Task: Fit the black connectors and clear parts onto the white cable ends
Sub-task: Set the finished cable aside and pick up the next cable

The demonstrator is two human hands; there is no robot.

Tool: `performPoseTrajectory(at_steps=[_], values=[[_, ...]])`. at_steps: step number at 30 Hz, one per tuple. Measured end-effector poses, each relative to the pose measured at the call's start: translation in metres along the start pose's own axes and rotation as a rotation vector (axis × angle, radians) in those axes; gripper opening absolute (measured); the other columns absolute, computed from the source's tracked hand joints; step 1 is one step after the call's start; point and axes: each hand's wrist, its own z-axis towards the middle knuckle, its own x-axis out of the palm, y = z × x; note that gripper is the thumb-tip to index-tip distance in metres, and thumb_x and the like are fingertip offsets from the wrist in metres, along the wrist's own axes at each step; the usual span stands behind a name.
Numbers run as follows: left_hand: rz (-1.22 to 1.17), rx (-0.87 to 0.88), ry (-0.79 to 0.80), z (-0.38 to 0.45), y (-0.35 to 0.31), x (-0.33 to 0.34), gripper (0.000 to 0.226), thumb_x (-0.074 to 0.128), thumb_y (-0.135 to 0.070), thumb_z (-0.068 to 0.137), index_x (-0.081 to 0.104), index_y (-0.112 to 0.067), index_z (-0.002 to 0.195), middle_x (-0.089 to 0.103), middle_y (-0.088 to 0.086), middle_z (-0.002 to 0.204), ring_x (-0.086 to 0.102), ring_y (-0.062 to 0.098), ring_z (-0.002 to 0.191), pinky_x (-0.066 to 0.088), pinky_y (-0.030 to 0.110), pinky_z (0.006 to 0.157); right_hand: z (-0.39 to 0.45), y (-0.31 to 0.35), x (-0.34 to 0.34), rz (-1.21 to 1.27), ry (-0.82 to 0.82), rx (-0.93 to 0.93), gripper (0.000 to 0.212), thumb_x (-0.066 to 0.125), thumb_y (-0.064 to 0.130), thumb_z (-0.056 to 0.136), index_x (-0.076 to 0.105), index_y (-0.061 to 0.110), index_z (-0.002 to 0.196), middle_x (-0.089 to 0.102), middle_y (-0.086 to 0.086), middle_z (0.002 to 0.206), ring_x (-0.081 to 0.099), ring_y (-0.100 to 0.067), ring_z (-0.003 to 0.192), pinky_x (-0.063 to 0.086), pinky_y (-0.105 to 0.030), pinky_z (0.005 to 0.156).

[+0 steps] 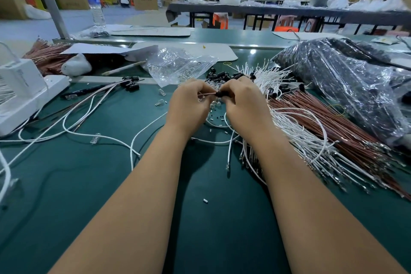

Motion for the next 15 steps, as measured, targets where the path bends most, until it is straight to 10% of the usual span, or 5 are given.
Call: performPoseTrajectory(at_steps=[9, 15], values=[[0.466, -0.251, -0.195, 0.005, 0.017, -0.009, 0.018, 0.05, -0.014, 0.091, 0.059, -0.016, 0.107, 0.059, 0.004, 0.111, 0.048, 0.025, 0.11, 0.026, 0.035, 0.085, 0.003, -0.011, -0.007, -0.08, -0.094, 0.106, 0.015, 0.056, 0.009, 0.094, 0.063, 0.012, 0.106, 0.068, -0.004, 0.097, 0.053, -0.016, 0.081, 0.039, -0.027, 0.069], [0.465, 0.222, -0.076, 0.001, -0.01, 0.006, 0.045, 0.048, -0.005, 0.075, 0.054, -0.021, 0.117, 0.062, -0.002, 0.113, 0.046, 0.022, 0.11, 0.02, 0.031, 0.086, 0.0, 0.004, 0.002, 0.041, -0.011, 0.012, 0.022, 0.053, 0.001, 0.09, 0.061, 0.01, 0.109, 0.068, -0.008, 0.101, 0.059, -0.022, 0.088, 0.038, -0.025, 0.072]])
